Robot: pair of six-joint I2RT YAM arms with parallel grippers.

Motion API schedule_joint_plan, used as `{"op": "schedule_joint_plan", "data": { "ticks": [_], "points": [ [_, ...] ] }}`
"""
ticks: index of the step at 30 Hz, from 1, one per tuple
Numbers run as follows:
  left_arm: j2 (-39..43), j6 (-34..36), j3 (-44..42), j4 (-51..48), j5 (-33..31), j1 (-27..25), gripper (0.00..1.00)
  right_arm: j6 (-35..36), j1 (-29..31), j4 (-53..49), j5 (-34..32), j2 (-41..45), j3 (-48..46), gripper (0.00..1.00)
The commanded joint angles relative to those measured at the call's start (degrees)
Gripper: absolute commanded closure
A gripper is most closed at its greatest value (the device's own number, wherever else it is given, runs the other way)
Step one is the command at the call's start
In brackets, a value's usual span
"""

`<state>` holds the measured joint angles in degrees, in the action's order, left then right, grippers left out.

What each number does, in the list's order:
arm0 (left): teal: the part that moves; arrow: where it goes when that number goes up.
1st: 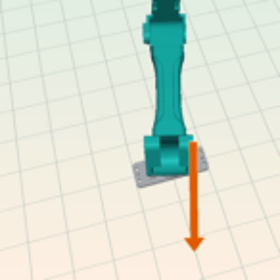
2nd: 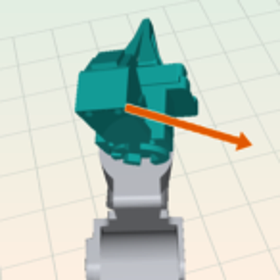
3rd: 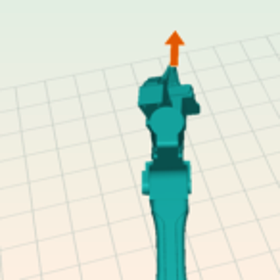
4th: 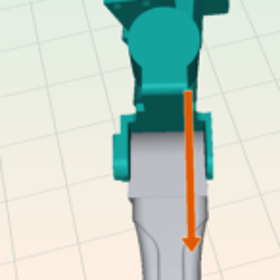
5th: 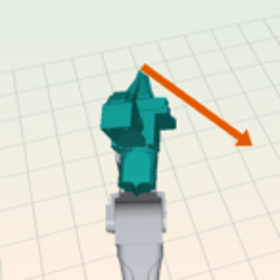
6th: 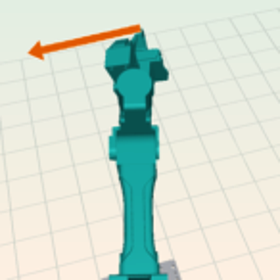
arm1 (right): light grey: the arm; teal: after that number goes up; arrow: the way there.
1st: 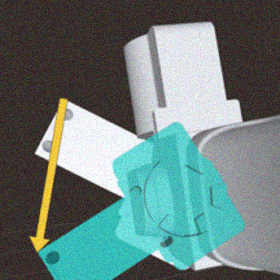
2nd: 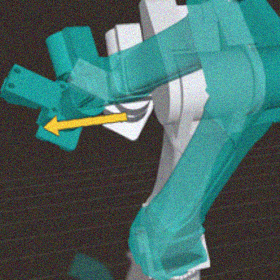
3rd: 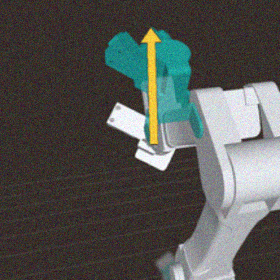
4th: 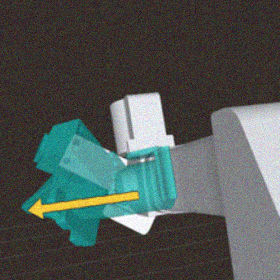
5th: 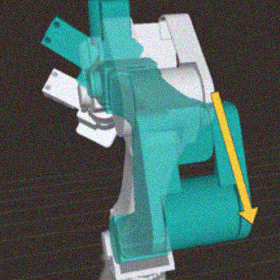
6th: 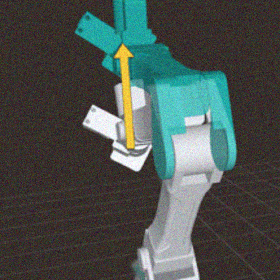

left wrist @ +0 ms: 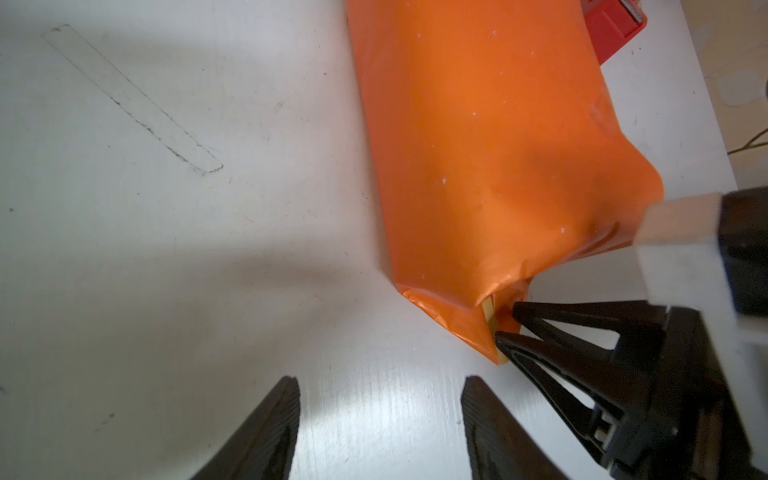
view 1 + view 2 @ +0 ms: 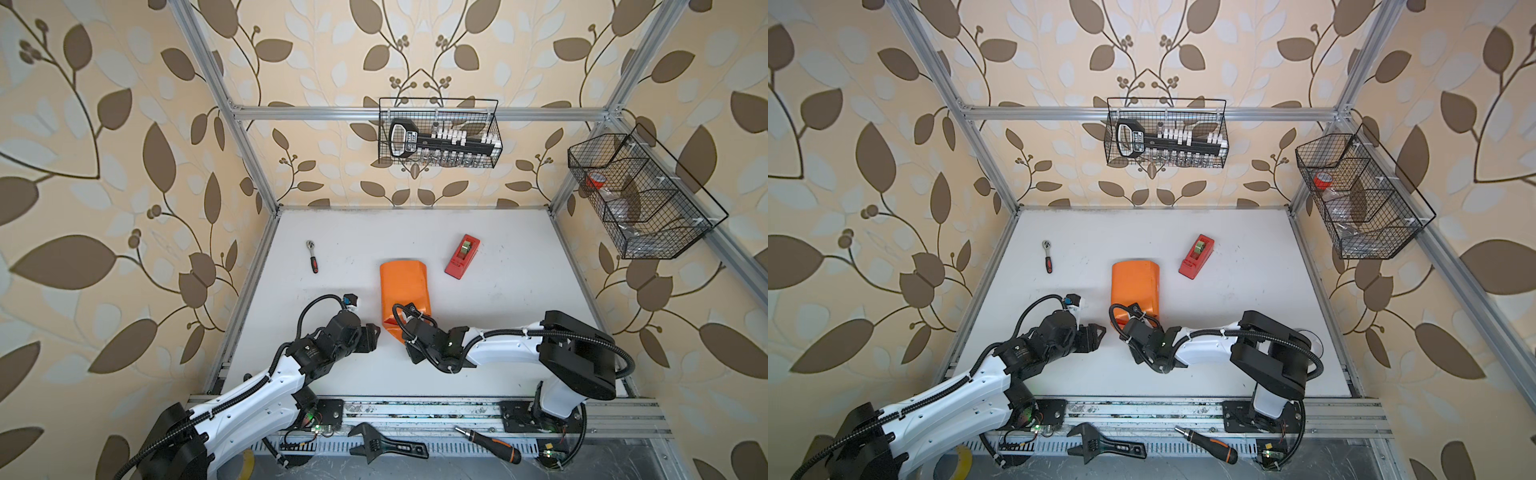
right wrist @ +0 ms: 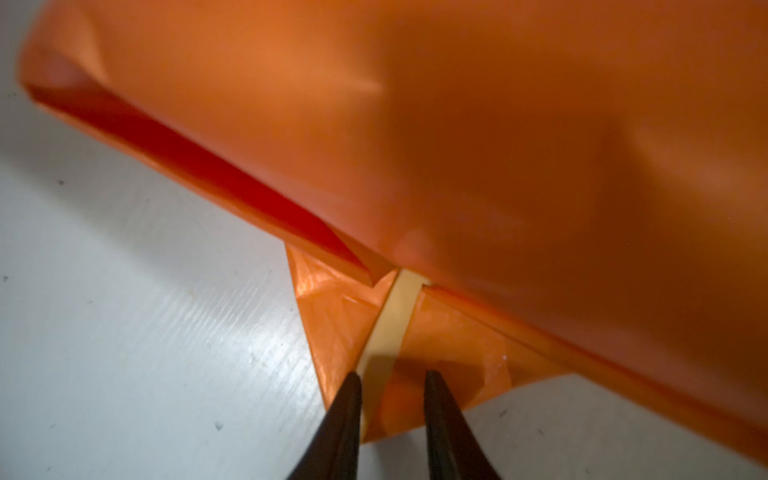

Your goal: Wrap the gift box in paper

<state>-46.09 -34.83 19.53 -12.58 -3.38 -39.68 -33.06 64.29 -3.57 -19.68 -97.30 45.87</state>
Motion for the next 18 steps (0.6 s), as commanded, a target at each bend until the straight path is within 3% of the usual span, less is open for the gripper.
{"op": "schedule_joint_plan", "data": {
  "ticks": [1,11,18],
  "points": [
    [0.7,2.1,2.6,-0.7,0.3,0.3,0.36,-0.9,0.7,-2.0,-3.5,-1.5,1.8,0.75],
    [-0.1,8.9,2.3,3.8,5.3,0.3,0.39,-2.1,0.9,-1.7,-3.5,-0.8,1.9,0.94],
    [1.1,15.4,-5.6,20.4,10.3,-0.5,0.40,-1.9,0.5,-2.4,-2.4,0.8,2.2,1.00]
  ]
}}
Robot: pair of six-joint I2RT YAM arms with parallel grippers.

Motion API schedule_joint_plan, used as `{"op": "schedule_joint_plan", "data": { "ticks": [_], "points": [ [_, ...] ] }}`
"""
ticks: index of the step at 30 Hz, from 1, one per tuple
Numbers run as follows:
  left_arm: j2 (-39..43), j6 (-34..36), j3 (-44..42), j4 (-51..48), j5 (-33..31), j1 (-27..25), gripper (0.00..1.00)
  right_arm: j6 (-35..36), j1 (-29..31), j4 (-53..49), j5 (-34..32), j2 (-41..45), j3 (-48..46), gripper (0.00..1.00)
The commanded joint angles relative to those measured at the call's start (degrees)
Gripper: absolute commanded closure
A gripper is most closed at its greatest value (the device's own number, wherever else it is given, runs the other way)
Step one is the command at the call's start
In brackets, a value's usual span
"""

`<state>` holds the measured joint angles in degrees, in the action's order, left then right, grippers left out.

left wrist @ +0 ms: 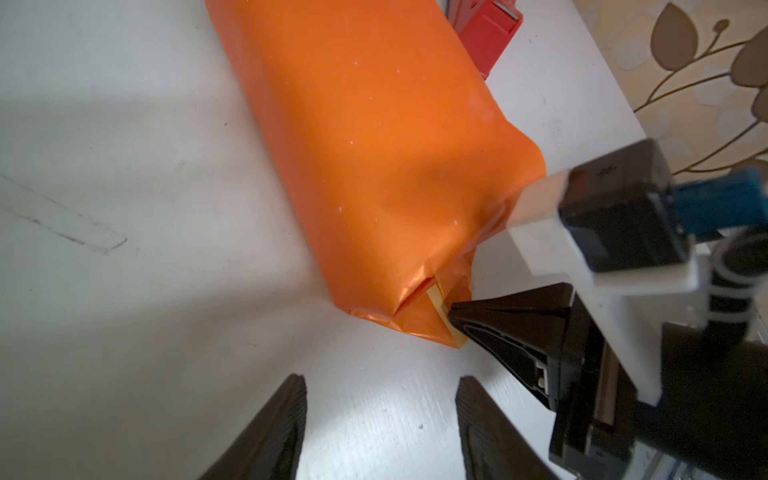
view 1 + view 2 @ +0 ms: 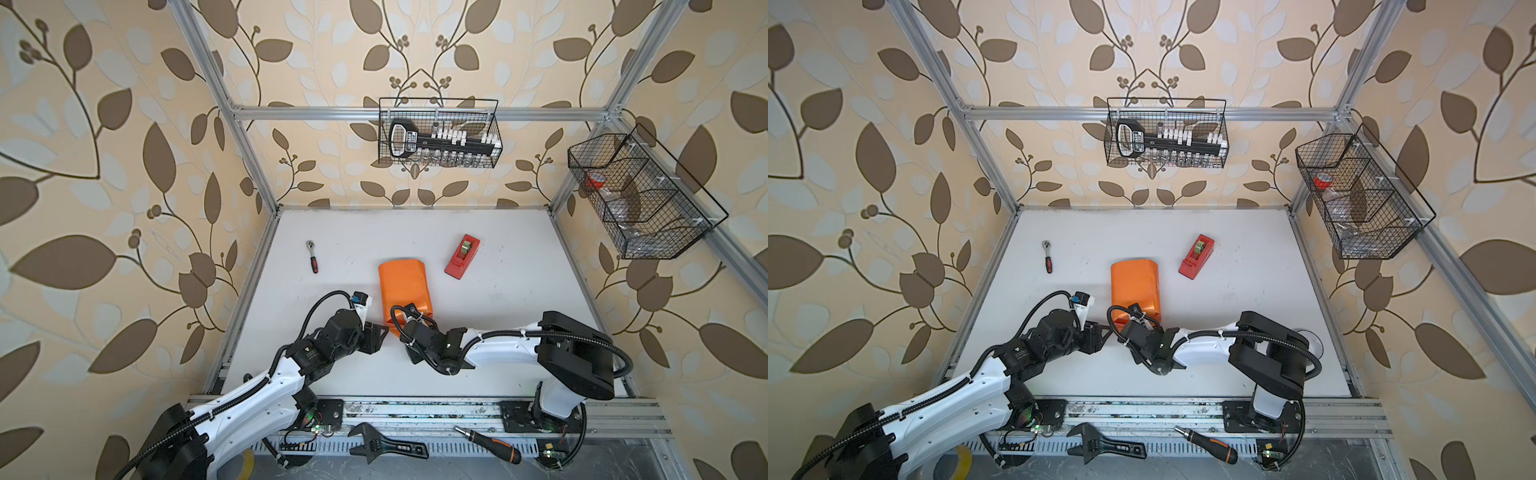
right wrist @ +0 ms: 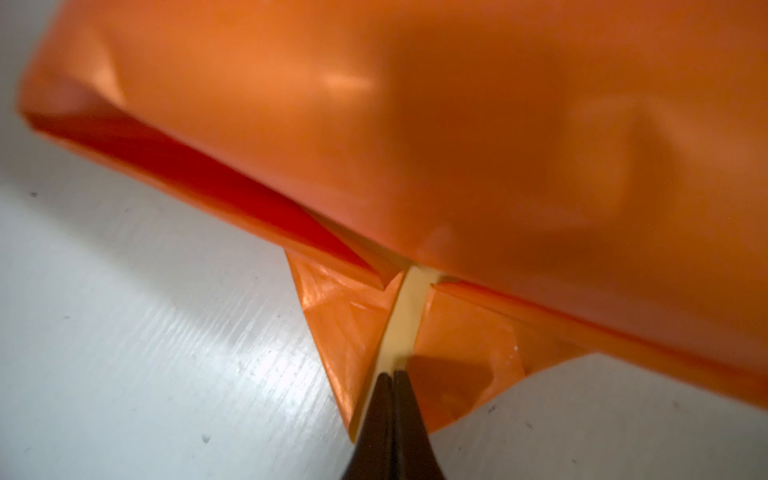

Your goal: Wrap the gift box in paper

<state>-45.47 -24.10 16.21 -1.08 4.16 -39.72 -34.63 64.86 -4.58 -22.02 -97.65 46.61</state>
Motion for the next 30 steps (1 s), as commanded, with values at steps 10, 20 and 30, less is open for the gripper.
{"op": "schedule_joint_plan", "data": {
  "ticks": [10,20,30],
  "points": [
    [-2.2,14.5,-5.2,17.4,-1.4,-6.4,0.40,-0.6,-2.5,0.0,5.0,4.2,0.4,1.00],
    [-7.4,16.6,-7.2,24.9,-4.6,-10.3,0.40,-0.9,-4.7,1.9,9.4,7.0,-2.5,1.00],
    [-11.7,17.4,-2.3,19.5,-3.7,-10.4,0.41,-4.0,-8.1,6.6,18.6,16.7,-13.8,0.61]
  ]
}}
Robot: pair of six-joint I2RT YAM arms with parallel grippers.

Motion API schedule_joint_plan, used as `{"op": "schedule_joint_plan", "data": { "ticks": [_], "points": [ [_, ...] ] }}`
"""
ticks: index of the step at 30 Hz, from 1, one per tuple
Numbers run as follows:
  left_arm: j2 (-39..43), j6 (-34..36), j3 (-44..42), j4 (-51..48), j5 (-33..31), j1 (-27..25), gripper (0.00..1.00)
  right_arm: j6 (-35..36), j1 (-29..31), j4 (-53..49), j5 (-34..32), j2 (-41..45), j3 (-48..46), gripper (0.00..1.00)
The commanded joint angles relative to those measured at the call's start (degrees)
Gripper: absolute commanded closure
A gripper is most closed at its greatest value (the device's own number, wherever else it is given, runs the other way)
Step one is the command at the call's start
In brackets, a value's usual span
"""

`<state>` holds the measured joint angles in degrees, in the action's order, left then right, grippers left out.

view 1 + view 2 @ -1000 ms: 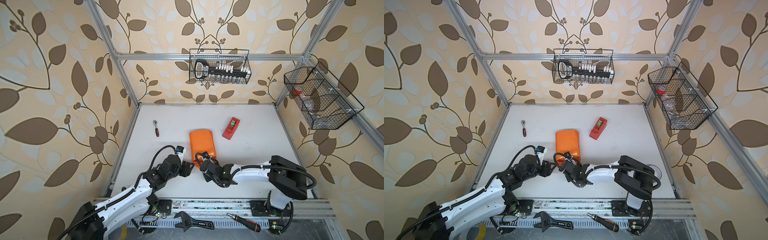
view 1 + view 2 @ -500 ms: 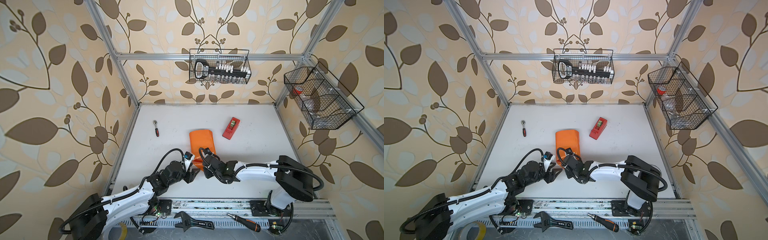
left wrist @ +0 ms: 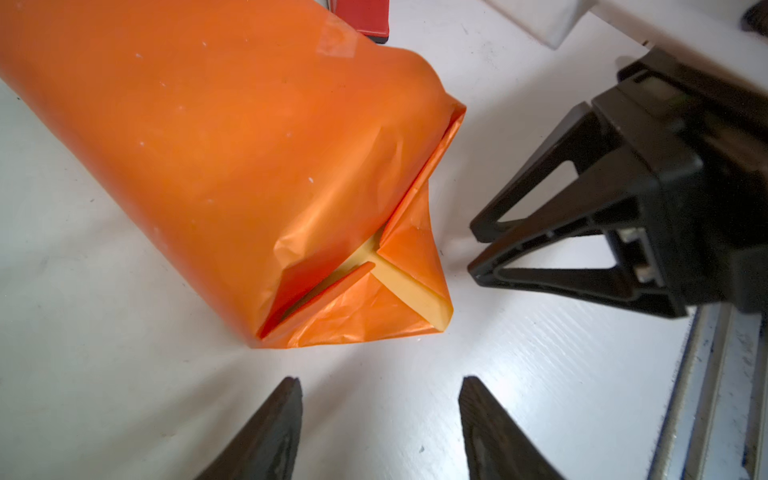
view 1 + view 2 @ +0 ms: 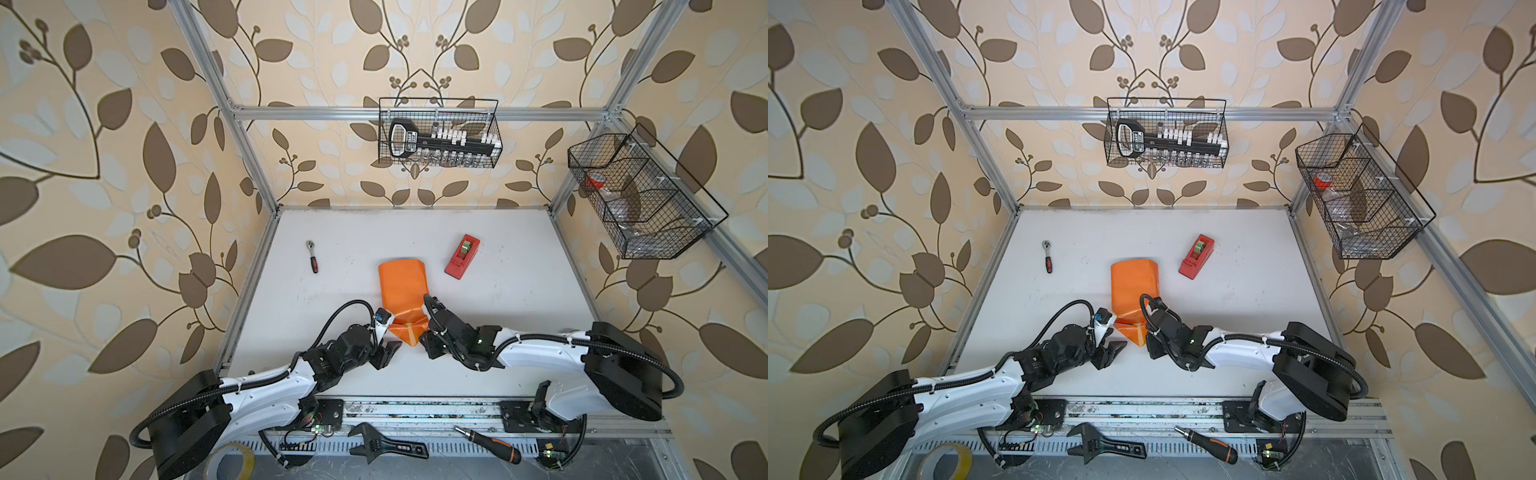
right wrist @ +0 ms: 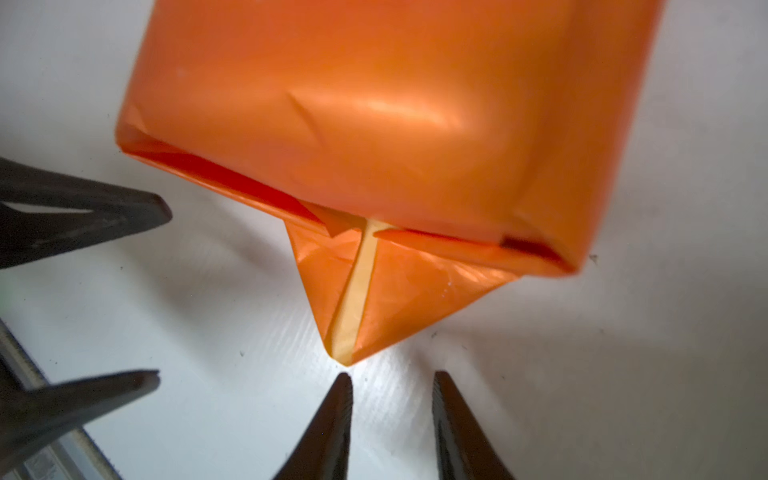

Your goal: Wrap the gift box in paper

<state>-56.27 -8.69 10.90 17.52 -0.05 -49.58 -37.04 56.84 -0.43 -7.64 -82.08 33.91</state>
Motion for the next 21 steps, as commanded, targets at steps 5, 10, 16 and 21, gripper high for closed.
{"op": "schedule_joint_plan", "data": {
  "ticks": [5,10,16,21],
  "points": [
    [-6.7,8.5,10.1,-4.7,-0.5,-6.0,0.44,-0.5,-6.8,0.5,7.4,7.9,-5.0,0.60],
    [-16.8,11.8,20.5,-17.4,-8.7,-10.4,0.46,2.3,-16.9,-5.1,9.4,19.3,-7.3,0.57],
    [-25.8,4.5,31.3,-28.8,-14.3,-13.0,0.46,4.0,-26.8,-7.5,13.0,28.2,-9.1,0.57],
    [-33.4,1.9,34.6,-32.1,-15.6,-13.5,0.45,5.4,-29.1,-8.0,15.1,28.1,-9.1,0.57]
  ]
}}
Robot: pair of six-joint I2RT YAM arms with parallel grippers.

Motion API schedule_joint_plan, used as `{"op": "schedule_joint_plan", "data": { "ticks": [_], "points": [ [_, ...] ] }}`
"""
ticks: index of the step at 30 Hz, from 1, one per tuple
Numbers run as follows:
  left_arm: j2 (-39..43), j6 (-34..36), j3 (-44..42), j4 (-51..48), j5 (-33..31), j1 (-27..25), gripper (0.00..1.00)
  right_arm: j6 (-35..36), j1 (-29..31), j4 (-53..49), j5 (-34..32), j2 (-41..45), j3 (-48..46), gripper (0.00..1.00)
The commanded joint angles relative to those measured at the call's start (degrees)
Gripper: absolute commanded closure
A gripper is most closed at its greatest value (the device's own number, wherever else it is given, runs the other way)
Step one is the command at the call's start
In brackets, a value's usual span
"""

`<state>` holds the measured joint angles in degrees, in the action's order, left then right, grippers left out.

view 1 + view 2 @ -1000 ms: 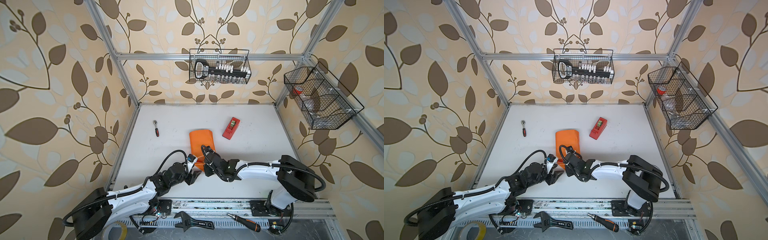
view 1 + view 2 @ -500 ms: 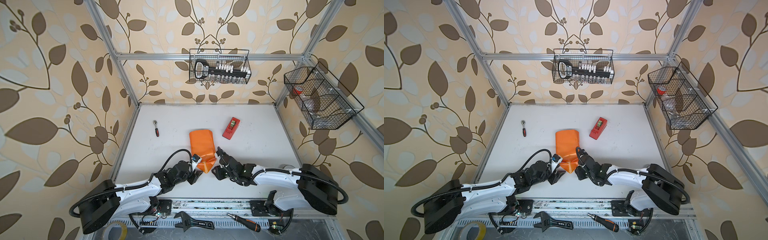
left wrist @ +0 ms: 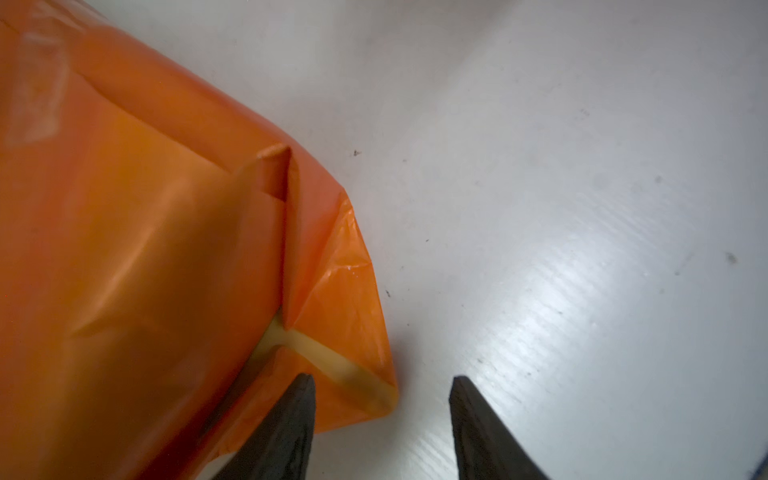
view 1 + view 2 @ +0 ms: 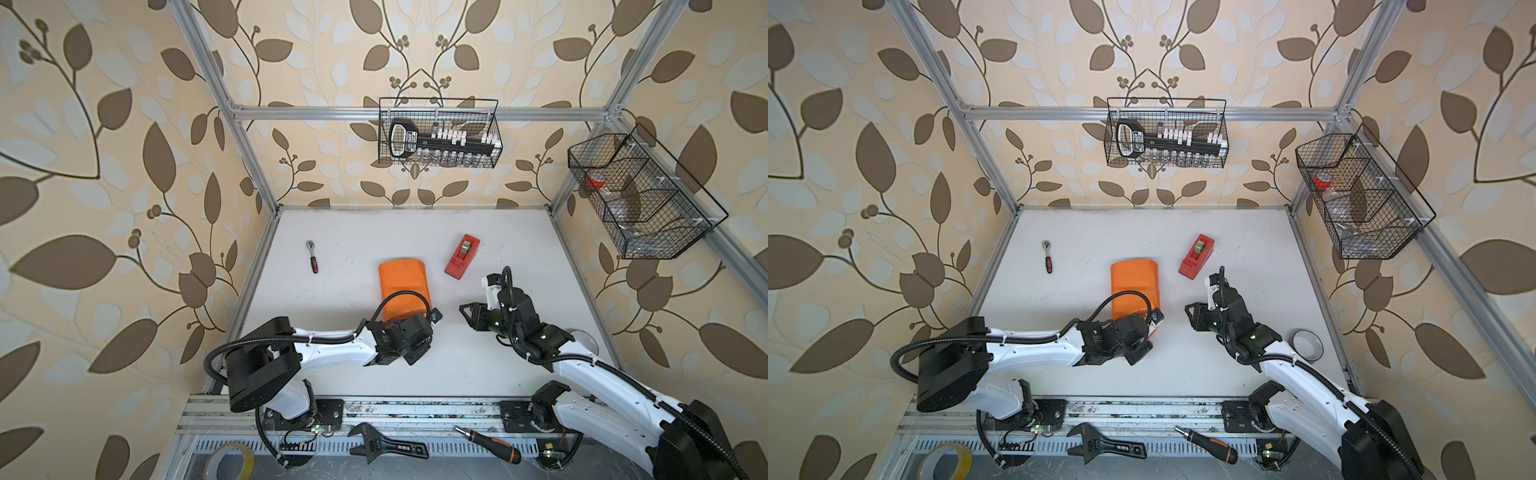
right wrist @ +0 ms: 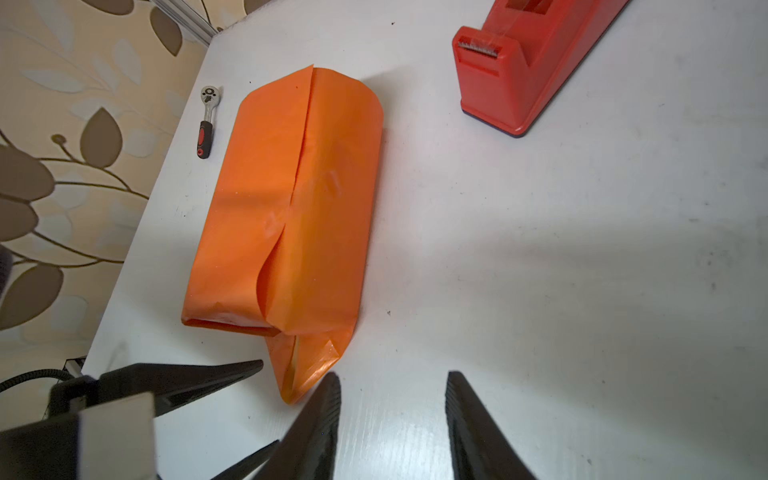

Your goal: Wrap the gift box in paper

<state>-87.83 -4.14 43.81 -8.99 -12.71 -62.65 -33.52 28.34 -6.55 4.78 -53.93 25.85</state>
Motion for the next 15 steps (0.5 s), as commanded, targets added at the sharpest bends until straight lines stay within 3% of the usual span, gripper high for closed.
{"op": "schedule_joint_plan", "data": {
  "ticks": [1,15],
  "points": [
    [-2.8,-2.5,2.3,-5.9,-2.6,-0.5,0.45,2.0,-0.6,-1.6,2.8,-0.4,-1.1,0.57],
    [-7.1,-0.3,3.7,-6.0,-3.2,-0.5,0.69,1.4,-0.7,-0.1,3.5,-1.1,-2.4,0.58]
  ]
}}
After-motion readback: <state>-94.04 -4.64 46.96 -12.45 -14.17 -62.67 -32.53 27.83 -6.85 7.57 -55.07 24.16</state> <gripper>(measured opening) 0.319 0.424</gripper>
